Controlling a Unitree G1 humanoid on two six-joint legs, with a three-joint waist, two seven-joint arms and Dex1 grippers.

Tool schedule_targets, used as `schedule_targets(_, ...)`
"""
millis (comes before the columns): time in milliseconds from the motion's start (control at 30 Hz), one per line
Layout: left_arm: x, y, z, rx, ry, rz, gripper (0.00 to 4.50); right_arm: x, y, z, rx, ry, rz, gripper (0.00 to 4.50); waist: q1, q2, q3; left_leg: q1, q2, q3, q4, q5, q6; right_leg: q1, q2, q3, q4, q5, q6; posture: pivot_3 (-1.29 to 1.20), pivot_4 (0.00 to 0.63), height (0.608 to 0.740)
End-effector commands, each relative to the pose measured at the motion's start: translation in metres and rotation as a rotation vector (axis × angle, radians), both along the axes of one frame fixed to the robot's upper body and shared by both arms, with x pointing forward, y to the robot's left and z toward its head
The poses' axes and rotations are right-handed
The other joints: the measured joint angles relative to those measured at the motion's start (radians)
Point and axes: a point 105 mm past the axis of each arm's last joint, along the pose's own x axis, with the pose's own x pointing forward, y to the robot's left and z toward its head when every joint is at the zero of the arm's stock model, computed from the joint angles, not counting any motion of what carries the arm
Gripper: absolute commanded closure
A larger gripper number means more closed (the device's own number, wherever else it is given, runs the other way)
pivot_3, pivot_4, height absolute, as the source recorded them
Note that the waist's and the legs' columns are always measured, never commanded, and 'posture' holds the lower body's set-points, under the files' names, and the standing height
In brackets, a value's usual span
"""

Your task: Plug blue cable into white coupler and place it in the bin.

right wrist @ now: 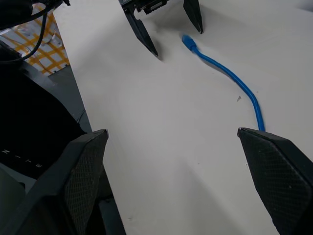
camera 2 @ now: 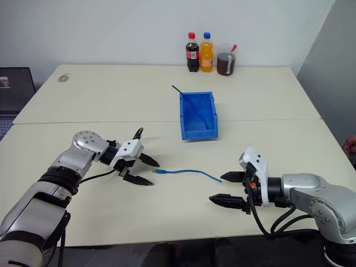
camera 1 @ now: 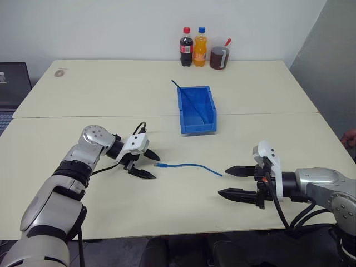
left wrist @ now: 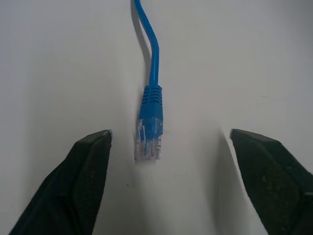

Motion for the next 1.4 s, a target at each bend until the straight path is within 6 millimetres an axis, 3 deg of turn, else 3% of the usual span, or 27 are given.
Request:
schedule_targets(33, 0.003, 0.003, -0.002, 0.031, 0.01, -0.003, 1.42, -0.001, -0.001, 0.008, 0.002, -0.049, -0.003, 0.0, -0.001, 0.0, 0.0, 0.0, 0.0, 0.0, 0.001, 0.0, 0.0, 0.0, 0.0, 0.0, 0.0, 0.0, 0.0, 0.0, 0.15, 0.74)
schedule_targets(67, 0.003, 0.003, -0.004, 0.038, 0.015, -0.004, 1.86, -0.001, -0.002, 0.008, 0.0, -0.05, -0.005, 0.0, -0.002, 0.0, 0.0, 0.0, 0.001, -0.001, 0.005, 0.0, 0.0, 0.002, 0.001, 0.0, 0.001, 0.0, 0.0, 0.0, 0.15, 0.74)
schedule_targets(100, 0.003, 0.004, -0.005, 0.046, 0.019, -0.005, 1.9, 0.0, -0.002, 0.008, -0.001, -0.05, -0.007, 0.0, -0.001, 0.0, 0.0, 0.001, 0.001, -0.001, 0.006, 0.0, 0.0, 0.003, 0.001, 0.0, 0.001, 0.0, 0.0, 0.0, 0.15, 0.74)
schedule_targets(467, 0.007, -0.001, -0.008, 0.029, 0.031, 0.005, 4.26, 0.003, 0.0, 0.008, 0.0, -0.045, -0.006, 0.0, 0.001, 0.0, 0.0, 0.001, 0.001, -0.001, 0.007, 0.0, 0.0, 0.004, 0.001, 0.0, 0.0, 0.0, 0.001, 0.0, 0.15, 0.74)
schedule_targets(600, 0.008, -0.005, -0.004, -0.006, 0.013, 0.003, 4.31, 0.005, 0.001, 0.009, 0.002, -0.046, -0.008, 0.0, 0.002, 0.0, 0.0, 0.001, 0.001, -0.001, 0.007, 0.0, 0.0, 0.004, 0.001, 0.0, 0.001, 0.0, 0.001, 0.0, 0.15, 0.74)
schedule_targets(667, 0.014, -0.01, 0.01, -0.083, 0.018, 0.045, 4.31, 0.005, 0.002, 0.009, 0.005, -0.051, -0.012, 0.0, 0.003, 0.0, 0.0, 0.001, 0.001, -0.002, 0.007, 0.0, 0.0, 0.005, 0.001, -0.001, 0.001, 0.0, 0.001, 0.0, 0.15, 0.74)
schedule_targets(800, 0.011, -0.03, 0.07, -0.362, 0.116, 0.122, 4.31, 0.006, 0.005, 0.017, 0.073, -0.056, -0.046, 0.0, 0.002, 0.0, 0.0, 0.0, 0.001, -0.002, 0.007, 0.0, 0.0, 0.004, 0.001, -0.001, 0.001, 0.0, 0.001, 0.0, 0.15, 0.74)
schedule_targets(933, -0.025, -0.054, 0.11, -0.577, 0.268, 0.162, 4.31, 0.012, 0.012, 0.029, 0.2, -0.021, -0.076, 0.0, -0.009, 0.0, 0.0, 0.0, 0.002, -0.003, 0.007, 0.0, 0.0, 0.004, 0.001, -0.001, 0.001, 0.0, 0.0, 0.0, 0.15, 0.74)
schedule_targets(1133, -0.068, -0.075, 0.117, -0.708, 0.467, 0.214, 4.31, 0.021, 0.027, 0.048, 0.363, 0.061, -0.031, 0.0, -0.019, 0.001, 0.0, 0.003, 0.002, -0.005, 0.007, 0.0, 0.0, 0.006, -0.001, -0.001, 0.003, -0.001, 0.001, 0.0, 0.15, 0.74)
schedule_targets(1267, -0.078, -0.081, 0.116, -0.766, 0.531, 0.255, 4.31, 0.026, 0.039, 0.062, 0.408, 0.081, 0.016, 0.0, -0.02, 0.001, 0.0, 0.004, 0.001, -0.006, 0.008, 0.001, 0.0, 0.007, -0.001, 0.0, 0.004, 0.0, 0.001, 0.0, 0.15, 0.74)
schedule_targets(1400, -0.084, -0.088, 0.117, -0.8, 0.56, 0.27, 4.31, 0.024, 0.049, 0.062, 0.393, 0.093, 0.06, 0.0, -0.015, 0.001, 0.0, 0.004, 0.001, -0.008, 0.008, 0.001, 0.001, 0.008, 0.0, -0.001, 0.004, 0.0, 0.001, 0.0, 0.15, 0.74)
